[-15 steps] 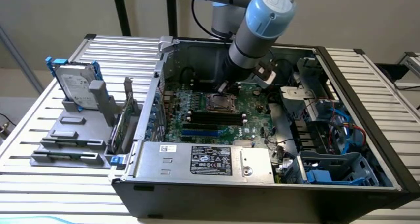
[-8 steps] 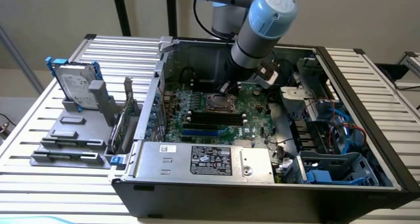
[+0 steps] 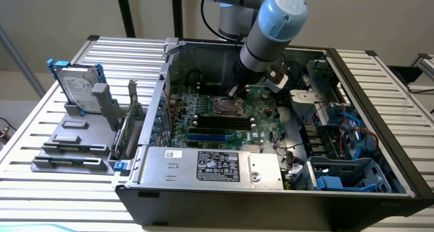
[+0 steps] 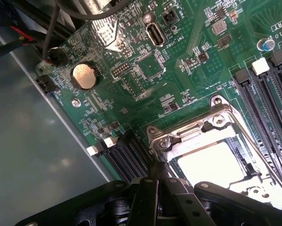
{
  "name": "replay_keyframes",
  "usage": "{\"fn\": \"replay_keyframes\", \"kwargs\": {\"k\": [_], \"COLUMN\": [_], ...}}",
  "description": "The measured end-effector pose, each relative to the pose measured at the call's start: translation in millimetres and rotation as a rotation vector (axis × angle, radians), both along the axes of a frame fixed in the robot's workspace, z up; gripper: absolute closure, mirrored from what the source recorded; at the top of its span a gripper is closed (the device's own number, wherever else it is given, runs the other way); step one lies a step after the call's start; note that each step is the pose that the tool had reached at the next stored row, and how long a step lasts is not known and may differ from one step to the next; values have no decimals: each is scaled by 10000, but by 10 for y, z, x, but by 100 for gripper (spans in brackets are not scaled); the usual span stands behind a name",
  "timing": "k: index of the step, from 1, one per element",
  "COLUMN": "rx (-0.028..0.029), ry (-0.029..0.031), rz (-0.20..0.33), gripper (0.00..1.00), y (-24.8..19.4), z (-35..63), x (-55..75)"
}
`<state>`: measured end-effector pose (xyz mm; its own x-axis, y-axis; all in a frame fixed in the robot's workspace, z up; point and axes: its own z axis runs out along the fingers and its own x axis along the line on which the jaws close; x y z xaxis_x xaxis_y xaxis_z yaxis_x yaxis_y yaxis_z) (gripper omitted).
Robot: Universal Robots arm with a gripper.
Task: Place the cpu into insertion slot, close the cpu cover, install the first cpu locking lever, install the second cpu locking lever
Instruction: 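Install the first cpu locking lever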
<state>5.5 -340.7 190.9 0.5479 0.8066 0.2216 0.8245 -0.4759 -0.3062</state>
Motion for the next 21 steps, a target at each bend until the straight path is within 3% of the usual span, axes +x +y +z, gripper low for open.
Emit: {"fn": "replay_keyframes", "kwargs": {"k": [4, 5, 11, 17, 21], "rx": [172, 188, 188, 195, 196], "ry": [2, 9, 156, 175, 181], "rz": [-1, -1, -3, 0, -2], "gripper": [89, 89, 89, 89, 89], "y": [-2, -2, -28, -92, -94], "z": [-1, -1, 43, 83, 83], "x": [0, 0, -2, -38, -39]}}
